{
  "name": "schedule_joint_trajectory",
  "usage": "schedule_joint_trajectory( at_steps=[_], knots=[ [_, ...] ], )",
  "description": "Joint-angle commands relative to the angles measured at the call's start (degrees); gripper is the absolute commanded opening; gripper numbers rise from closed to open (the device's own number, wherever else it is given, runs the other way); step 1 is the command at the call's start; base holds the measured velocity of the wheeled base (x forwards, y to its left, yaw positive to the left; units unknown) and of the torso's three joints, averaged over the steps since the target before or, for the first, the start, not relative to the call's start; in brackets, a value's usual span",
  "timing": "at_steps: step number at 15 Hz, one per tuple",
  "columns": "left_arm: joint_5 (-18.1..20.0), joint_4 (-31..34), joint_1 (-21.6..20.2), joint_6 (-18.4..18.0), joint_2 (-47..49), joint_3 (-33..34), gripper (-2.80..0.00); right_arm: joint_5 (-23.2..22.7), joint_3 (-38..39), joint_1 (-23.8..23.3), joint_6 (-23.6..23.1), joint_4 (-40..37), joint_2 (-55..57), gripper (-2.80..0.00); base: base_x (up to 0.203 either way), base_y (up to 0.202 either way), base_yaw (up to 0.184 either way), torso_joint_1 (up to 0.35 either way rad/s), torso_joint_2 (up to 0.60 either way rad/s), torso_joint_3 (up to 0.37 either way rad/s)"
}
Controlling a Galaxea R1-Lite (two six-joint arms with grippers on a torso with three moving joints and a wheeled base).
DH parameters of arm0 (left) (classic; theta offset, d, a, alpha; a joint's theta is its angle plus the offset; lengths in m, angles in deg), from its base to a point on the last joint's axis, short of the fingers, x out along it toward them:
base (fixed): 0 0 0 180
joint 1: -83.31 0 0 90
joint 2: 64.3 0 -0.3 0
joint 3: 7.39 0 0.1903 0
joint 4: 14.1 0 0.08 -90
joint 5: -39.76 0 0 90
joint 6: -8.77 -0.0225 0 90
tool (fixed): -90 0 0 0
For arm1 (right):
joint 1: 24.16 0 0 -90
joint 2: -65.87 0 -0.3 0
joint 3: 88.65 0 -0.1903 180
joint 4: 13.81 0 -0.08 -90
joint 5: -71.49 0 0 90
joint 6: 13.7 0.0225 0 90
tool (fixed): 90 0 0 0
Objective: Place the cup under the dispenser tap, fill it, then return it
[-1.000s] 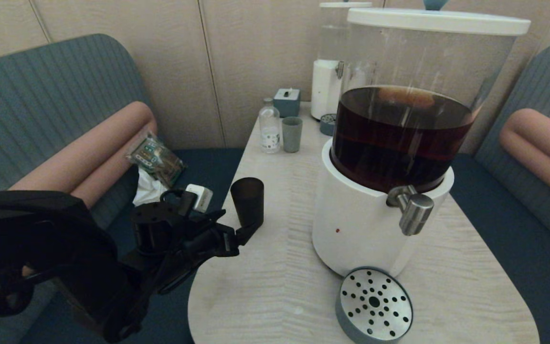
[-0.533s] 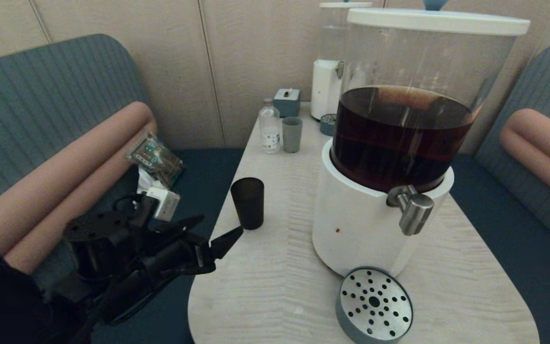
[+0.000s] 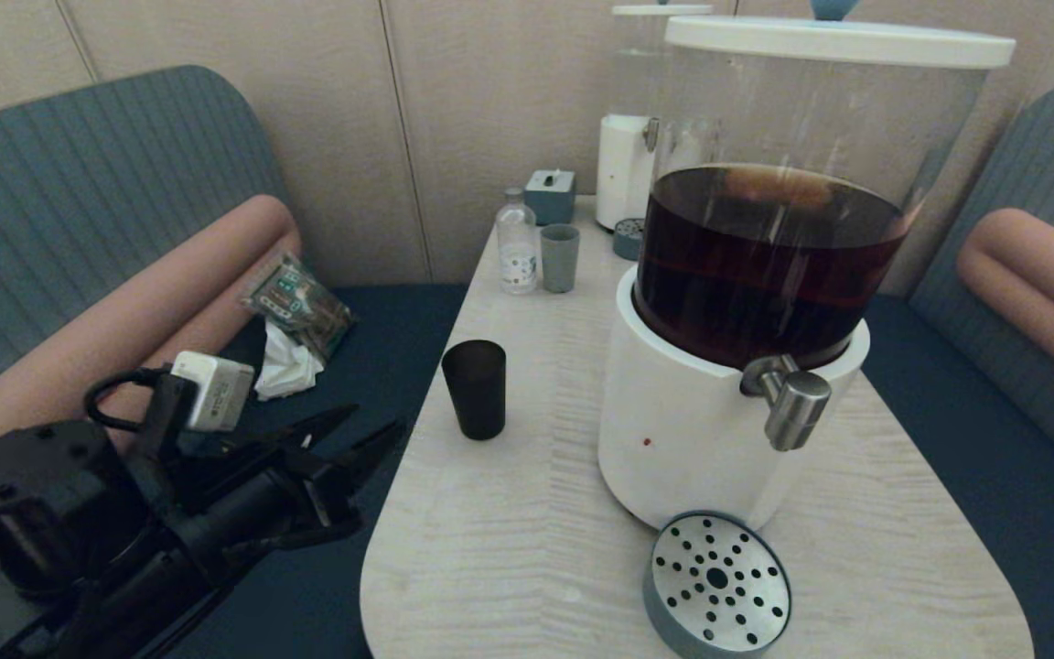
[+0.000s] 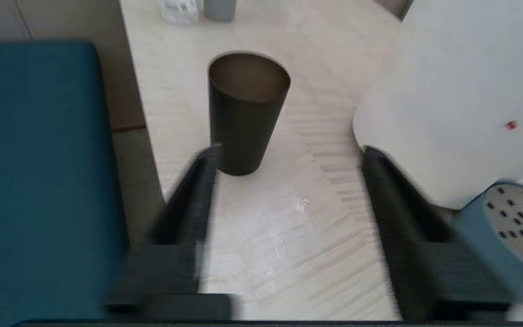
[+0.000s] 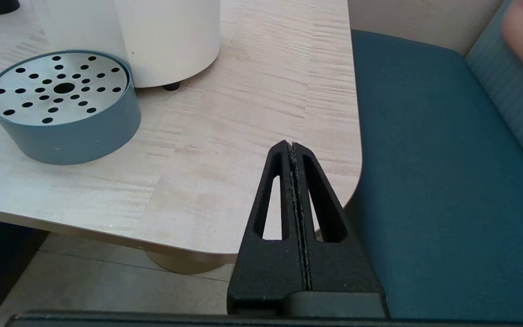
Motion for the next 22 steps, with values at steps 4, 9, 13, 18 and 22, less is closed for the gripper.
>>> schedule_joint_trajectory(
  at_steps=[4,9,13,18,22],
  knots=[
    [-2.36,2.33,-0.18,0.29,-10.81,1.75,-2.8,-0.05,0.0,0.0,-0.09,-0.09,-0.2,-2.8,0.0,0.0,0.0,0.0,0.0,0.0],
    [-4.48,7.63,-3.61,0.28,-22.09,1.89,-2.8,-0.05,0.0,0.0,-0.09,0.0,-0.2,-2.8,0.0,0.0,0.0,0.0,0.0,0.0],
    [-2.45,12.23,-10.28,0.38,-34.51,-0.45,-2.8,-0.05,0.0,0.0,-0.09,0.0,-0.2,-2.8,0.0,0.0,0.0,0.0,0.0,0.0],
    [0.86,19.31,-17.35,1.03,-53.19,-1.72,-2.8,-0.05,0.0,0.0,-0.09,0.0,-0.2,-2.8,0.0,0.0,0.0,0.0,0.0,0.0],
    [1.06,23.06,-20.12,2.24,-65.49,-2.52,-2.8,-0.05,0.0,0.0,-0.09,0.0,-0.2,-2.8,0.0,0.0,0.0,0.0,0.0,0.0]
  ],
)
